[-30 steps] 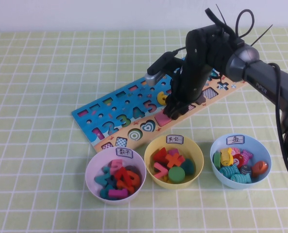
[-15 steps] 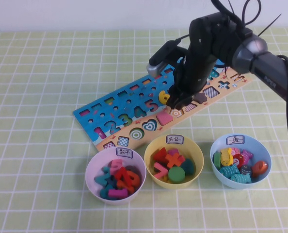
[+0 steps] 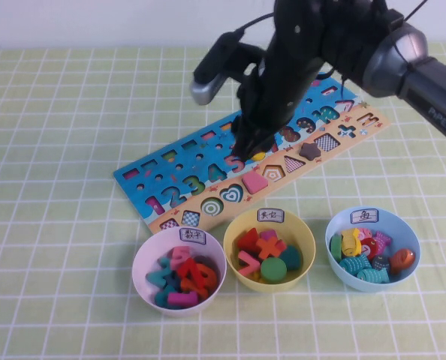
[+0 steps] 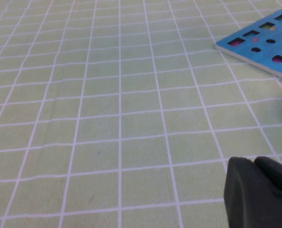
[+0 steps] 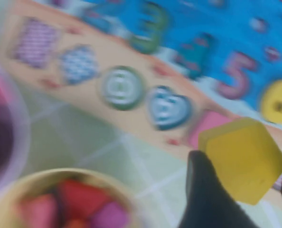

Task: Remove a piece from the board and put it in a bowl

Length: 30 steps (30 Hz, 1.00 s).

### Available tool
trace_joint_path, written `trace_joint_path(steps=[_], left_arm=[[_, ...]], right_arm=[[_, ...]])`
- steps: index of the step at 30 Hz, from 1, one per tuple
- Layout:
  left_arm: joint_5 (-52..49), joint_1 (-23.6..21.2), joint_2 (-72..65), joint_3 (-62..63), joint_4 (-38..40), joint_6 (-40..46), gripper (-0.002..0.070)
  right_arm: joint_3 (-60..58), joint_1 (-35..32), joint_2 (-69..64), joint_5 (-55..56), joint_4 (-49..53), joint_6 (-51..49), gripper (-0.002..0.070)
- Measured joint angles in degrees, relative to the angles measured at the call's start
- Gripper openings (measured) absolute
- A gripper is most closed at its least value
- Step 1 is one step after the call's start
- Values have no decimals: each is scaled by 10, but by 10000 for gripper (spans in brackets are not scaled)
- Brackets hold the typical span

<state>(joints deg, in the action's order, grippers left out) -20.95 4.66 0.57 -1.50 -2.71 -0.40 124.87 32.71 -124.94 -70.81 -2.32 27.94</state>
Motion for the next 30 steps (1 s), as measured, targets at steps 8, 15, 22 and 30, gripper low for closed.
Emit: trace_joint_path(steps=[8,15,22,30], left_arm=[[0,0,0,0,0,0,-5],[0,0,0,0,0,0,-5],[0,0,0,0,0,0,-5],[0,0,0,0,0,0,-5]], right_arm=[[-167,51,59,1,-26,0,293],[-239,51,66,1,-32,0,293],[-240,51,72,5,-33,-12,434],[-287,51,168,28,-33,-50,90]])
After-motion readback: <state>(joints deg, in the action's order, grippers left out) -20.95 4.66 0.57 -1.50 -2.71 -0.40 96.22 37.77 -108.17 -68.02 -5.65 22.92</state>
